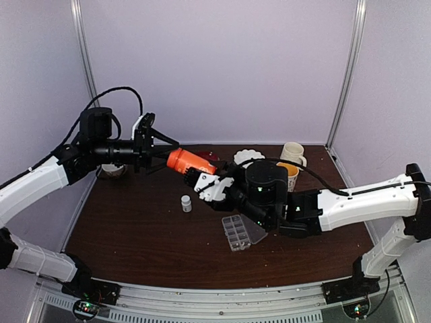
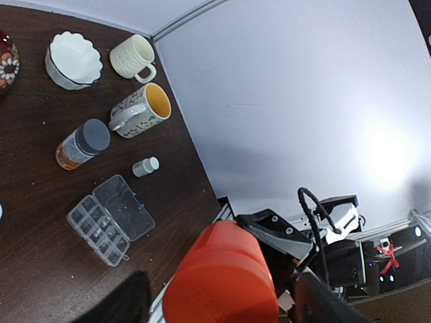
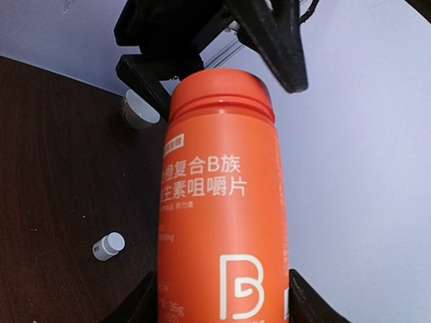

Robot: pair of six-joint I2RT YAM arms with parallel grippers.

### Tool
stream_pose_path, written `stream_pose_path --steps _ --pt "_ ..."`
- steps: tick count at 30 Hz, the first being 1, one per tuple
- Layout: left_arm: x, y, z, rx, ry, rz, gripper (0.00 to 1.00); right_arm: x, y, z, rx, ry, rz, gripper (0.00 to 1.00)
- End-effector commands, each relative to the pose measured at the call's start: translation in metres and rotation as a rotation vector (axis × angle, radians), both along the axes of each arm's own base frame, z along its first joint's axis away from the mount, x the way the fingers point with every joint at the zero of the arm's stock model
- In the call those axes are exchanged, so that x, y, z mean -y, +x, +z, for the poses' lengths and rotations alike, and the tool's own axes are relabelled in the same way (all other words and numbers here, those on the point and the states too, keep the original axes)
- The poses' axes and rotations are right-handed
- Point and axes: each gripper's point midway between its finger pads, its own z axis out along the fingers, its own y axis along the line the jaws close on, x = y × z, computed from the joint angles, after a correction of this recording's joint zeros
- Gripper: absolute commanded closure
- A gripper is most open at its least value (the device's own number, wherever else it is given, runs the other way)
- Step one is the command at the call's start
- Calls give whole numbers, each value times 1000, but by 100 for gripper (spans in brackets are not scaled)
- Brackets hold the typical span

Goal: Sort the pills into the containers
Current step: Unscrew the lid of the pill bottle from the pill bottle.

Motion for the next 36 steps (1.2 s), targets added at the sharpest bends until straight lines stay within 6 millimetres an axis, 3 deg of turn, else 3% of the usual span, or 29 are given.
stream_pose_path --steps 1,6,9,13,16,19,22,25,29,36 --pt "-8 9 39 147 -65 69 4 10 -5 31 0 99 21 86" --pt "-18 14 58 447 17 60 2 17 -22 35 -157 191 154 86" --pt "-13 -19 75 802 8 -132 2 12 -38 34 -301 225 285 85" --pt "-21 -44 71 1214 53 -203 3 13 -53 40 -468 270 431 86" --pt "-25 -77 59 1651 33 -319 2 19 -60 41 -569 285 505 86" --pt "-29 -106 54 1958 -22 -430 2 26 -66 38 -662 290 582 86" --pt "-25 -111 48 2077 -6 -507 2 32 -74 34 -767 284 659 86" --pt "-15 -102 32 2140 120 -599 2 35 -83 28 -839 248 698 86" --pt "2 -95 27 2207 190 -623 3 37 -86 28 -872 225 705 86" --pt "22 -93 20 2211 222 -675 2 37 -85 28 -882 214 704 87"
